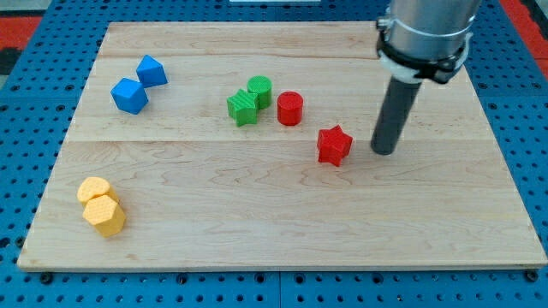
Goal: Slide the red star and yellow hexagon towards the center
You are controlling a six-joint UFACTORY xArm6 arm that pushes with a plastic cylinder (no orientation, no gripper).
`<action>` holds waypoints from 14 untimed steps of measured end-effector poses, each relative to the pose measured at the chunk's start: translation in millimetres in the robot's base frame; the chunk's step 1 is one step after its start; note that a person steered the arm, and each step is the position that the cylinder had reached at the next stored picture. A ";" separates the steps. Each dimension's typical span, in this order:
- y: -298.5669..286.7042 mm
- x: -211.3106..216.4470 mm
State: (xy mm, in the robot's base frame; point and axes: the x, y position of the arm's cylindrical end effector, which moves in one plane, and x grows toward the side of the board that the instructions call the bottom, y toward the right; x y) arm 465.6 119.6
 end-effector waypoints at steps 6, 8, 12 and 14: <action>-168.5 79.9; -289.5 139.8; -371.1 128.2; -344.4 60.9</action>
State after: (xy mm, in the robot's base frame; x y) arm 526.5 -224.8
